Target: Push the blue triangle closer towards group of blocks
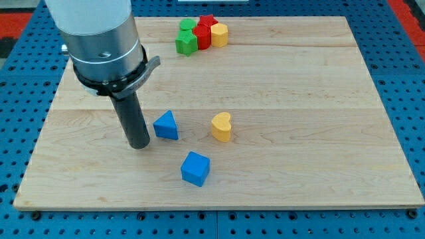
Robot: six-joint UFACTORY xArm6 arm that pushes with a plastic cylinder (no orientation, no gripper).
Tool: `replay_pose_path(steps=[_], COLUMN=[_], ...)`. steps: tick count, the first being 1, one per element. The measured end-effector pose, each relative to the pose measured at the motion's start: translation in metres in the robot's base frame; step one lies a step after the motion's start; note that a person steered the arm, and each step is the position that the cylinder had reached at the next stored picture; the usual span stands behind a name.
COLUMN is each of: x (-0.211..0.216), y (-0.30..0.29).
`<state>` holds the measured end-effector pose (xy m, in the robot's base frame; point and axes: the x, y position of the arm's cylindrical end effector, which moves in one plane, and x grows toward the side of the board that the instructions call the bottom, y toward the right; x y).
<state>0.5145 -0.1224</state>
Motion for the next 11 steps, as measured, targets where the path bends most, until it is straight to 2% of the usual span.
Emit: replay_pose_path(steps=[3, 4, 5, 6, 7, 8, 10, 11], x=[0.006, -0.027, -0.029, -0.016, -0.027, -0.047, -0.159, -0.16], y=[0.006, 0.027, 0.068, 0.067, 0.096, 0.117, 0.1, 0.107])
